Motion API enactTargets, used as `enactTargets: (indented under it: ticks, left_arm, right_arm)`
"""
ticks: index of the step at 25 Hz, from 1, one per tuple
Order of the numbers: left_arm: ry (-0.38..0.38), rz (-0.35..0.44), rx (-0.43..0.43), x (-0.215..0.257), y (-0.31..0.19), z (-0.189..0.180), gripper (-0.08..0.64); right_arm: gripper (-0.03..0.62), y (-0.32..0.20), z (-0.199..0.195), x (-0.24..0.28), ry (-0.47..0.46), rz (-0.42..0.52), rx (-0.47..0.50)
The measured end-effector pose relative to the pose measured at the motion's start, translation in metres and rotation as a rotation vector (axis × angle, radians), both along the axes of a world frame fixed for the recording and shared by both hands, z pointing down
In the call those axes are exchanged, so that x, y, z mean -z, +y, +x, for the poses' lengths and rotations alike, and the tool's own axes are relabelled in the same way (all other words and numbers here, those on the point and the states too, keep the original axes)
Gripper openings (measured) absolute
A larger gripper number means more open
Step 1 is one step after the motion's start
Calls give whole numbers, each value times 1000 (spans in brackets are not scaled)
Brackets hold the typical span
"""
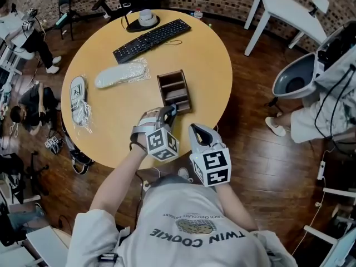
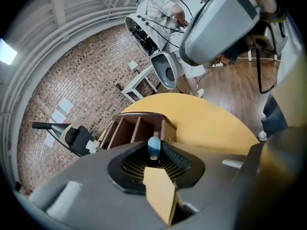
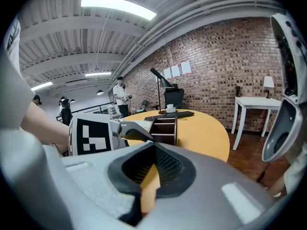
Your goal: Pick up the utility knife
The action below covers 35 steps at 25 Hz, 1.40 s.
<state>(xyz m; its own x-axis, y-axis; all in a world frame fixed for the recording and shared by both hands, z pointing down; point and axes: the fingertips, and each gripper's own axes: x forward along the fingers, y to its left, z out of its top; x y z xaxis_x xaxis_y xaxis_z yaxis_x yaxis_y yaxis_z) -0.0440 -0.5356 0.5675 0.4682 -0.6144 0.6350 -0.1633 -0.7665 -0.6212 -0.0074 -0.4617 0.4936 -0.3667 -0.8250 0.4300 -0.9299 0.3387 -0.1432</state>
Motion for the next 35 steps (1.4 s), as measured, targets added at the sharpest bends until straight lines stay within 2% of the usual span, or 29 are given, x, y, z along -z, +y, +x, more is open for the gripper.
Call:
enactTargets:
  ticks: [8, 17, 35]
  left_arm:
    - [65, -23, 45, 17, 6, -1, 74]
    - [178, 31, 88, 59, 20, 1, 73]
    - [457, 77, 282, 139, 116, -5, 74]
  right_arm:
    - [0, 9, 9, 6, -4, 0, -7]
    - [0, 25, 4, 17, -4, 13, 19]
    - [0, 87, 0, 59, -3, 121, 132]
